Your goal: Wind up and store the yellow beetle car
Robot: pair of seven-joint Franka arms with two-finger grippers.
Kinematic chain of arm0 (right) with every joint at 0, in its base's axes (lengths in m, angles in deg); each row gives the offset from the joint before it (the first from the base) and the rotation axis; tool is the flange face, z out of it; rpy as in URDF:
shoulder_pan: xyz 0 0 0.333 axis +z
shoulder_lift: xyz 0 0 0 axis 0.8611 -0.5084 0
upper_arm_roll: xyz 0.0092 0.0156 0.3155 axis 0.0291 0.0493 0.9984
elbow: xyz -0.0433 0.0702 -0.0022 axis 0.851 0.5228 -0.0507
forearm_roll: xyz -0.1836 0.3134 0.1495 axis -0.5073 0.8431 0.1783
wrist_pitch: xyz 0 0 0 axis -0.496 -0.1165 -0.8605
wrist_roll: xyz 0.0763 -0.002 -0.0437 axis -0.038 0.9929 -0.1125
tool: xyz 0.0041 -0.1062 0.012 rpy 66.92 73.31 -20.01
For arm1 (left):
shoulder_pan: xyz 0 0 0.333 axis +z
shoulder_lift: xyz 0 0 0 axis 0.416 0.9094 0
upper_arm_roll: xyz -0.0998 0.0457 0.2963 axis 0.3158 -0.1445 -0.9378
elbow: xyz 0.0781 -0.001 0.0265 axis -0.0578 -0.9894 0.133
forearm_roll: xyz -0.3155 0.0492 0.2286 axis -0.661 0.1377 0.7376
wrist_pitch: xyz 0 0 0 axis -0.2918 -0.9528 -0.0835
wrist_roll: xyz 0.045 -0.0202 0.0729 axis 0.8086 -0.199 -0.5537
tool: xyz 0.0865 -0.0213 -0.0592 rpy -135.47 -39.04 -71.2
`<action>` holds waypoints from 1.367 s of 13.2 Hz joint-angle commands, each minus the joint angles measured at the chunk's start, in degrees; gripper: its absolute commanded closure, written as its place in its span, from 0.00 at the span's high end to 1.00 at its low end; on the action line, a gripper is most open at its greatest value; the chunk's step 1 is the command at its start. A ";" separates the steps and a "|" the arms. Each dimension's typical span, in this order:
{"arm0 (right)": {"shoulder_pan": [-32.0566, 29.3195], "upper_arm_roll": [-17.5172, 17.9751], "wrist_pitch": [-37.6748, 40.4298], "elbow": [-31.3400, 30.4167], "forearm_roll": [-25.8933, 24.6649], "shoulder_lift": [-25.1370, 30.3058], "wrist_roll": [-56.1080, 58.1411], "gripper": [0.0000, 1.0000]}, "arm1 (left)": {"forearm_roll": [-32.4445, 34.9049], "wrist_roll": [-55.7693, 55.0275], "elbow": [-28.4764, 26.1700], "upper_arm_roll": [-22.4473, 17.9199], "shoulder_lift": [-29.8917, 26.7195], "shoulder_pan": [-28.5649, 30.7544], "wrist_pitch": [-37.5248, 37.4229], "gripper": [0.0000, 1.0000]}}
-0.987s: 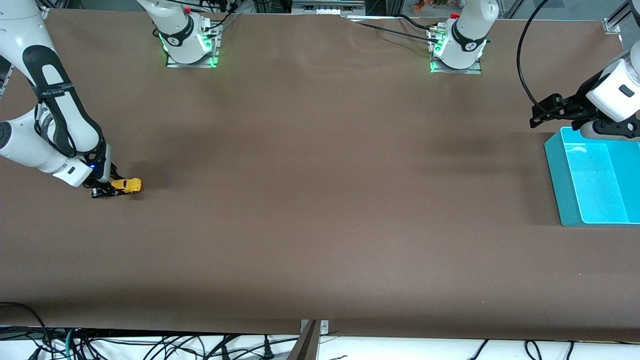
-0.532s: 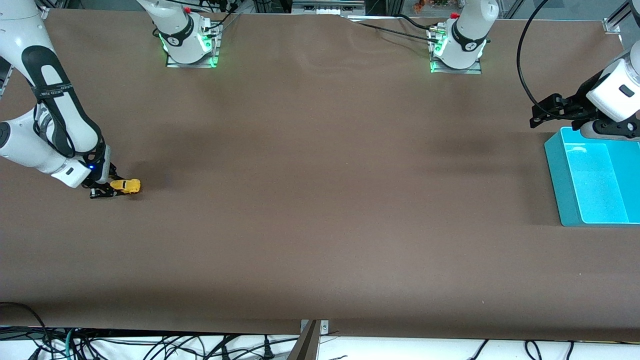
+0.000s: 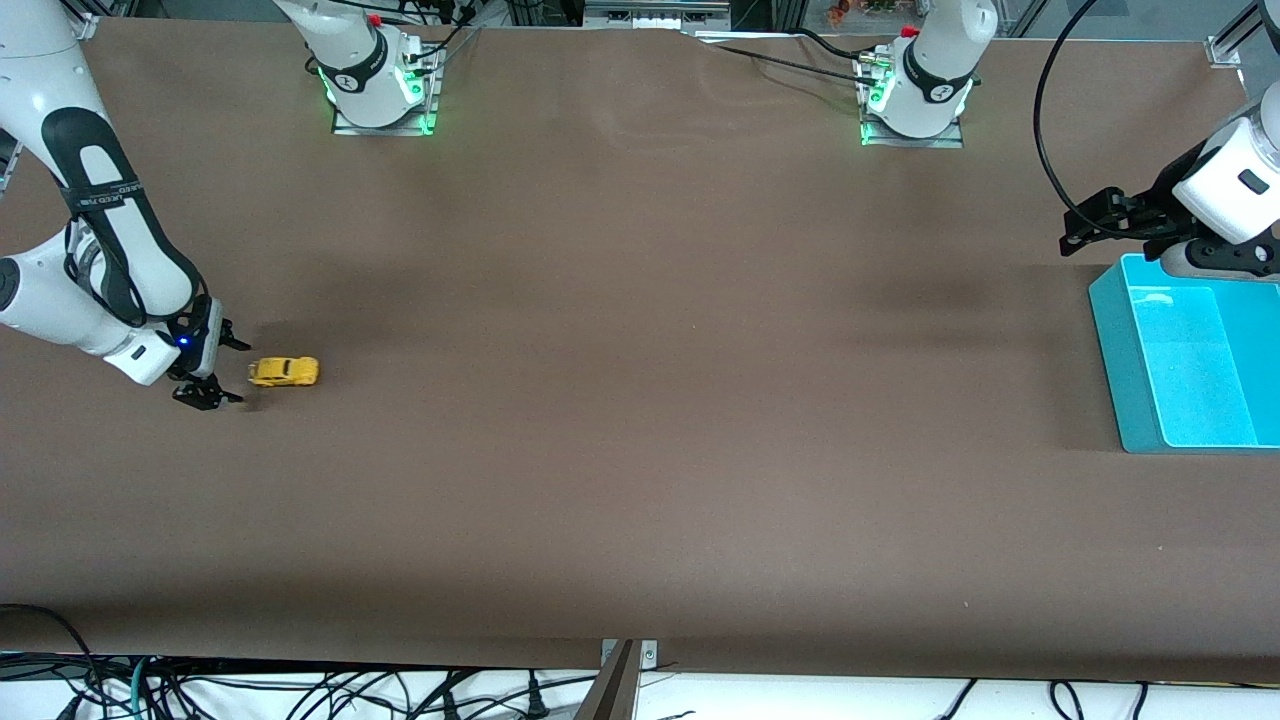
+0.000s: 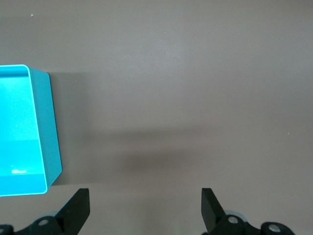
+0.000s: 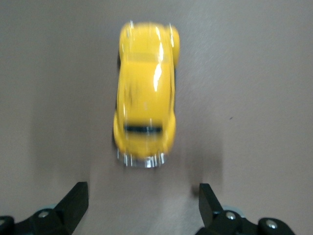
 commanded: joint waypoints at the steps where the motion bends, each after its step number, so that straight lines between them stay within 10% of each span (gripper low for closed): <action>1: -0.53 0.98 3.06 1.72 -1.02 0.56 -2.40 1.00 | 1.24 -0.16 1.86 0.10 0.64 -0.10 -1.44 1.00; 18: 12.74 3.62 25.82 0.67 -10.07 29.47 -48.87 1.00 | 1.24 -0.07 1.78 0.10 0.64 0.07 -1.97 1.00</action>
